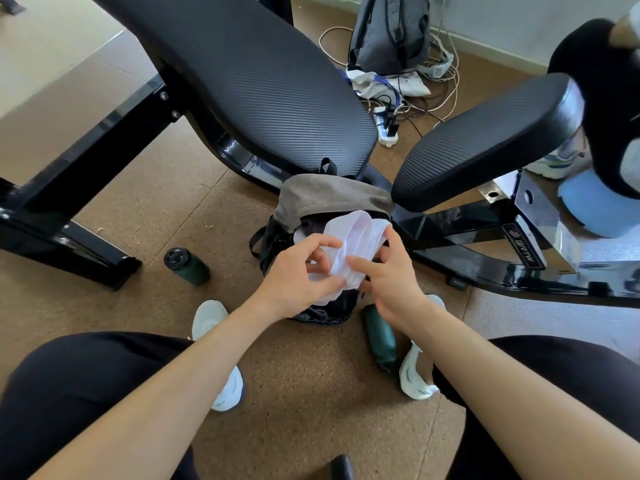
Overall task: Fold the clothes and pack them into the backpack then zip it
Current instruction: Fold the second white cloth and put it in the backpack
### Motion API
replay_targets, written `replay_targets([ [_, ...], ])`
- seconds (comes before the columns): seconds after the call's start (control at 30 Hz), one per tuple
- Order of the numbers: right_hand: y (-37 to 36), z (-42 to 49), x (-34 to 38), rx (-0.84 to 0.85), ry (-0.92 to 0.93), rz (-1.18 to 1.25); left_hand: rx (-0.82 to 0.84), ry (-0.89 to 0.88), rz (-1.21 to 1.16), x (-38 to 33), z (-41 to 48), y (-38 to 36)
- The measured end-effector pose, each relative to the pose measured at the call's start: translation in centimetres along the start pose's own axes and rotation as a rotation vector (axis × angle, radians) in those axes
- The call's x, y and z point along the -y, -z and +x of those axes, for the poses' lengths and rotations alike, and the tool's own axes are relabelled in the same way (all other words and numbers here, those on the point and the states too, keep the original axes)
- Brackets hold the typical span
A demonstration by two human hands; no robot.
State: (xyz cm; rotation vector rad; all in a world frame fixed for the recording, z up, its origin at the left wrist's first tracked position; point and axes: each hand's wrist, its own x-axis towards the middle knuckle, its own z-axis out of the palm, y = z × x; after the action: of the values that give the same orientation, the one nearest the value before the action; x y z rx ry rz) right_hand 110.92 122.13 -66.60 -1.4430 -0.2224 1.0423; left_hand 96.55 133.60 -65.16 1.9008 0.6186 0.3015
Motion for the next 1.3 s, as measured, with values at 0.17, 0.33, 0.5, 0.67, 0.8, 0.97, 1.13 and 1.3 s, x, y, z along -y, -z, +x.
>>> replay_targets([
  [0.17,-0.4,-0.5,-0.1,-0.113,0.094,-0.125,-0.096,0.06,0.061,0.3,0.1,-0.1],
  [0.33,-0.6,-1.2,0.3,-0.101,0.199,-0.257,-0.111,0.179,-0.058,0.6,0.2,-0.4],
  [0.5,-0.3,-1.2,0.5,-0.155,0.221,-0.369,-0.342,0.389,-0.267,0.7,0.6,0.3],
  [0.67,0.0,-0.9,0.5,-0.199,0.212,-0.387,-0.531,0.472,-0.143,1.0,0.4,0.6],
  [0.8,-0.1,-0.9,0.7,-0.216,0.195,-0.382,-0.356,0.471,-0.107,0.6,0.3,0.7],
  [0.97,-0.3,-1.1,0.7,-0.173,0.196,-0.406,-0.116,0.404,-0.018,0.9,0.2,-0.2],
  [1.13,-0.6,-1.4,0.9,-0.113,0.238,-0.464,-0.039,0.331,-0.015,0.8,0.1,-0.8],
  [1.3,-0.6,-1.4,1.1,-0.068,0.301,-0.478,-0.121,0.291,-0.074,0.7,0.2,-1.2],
])
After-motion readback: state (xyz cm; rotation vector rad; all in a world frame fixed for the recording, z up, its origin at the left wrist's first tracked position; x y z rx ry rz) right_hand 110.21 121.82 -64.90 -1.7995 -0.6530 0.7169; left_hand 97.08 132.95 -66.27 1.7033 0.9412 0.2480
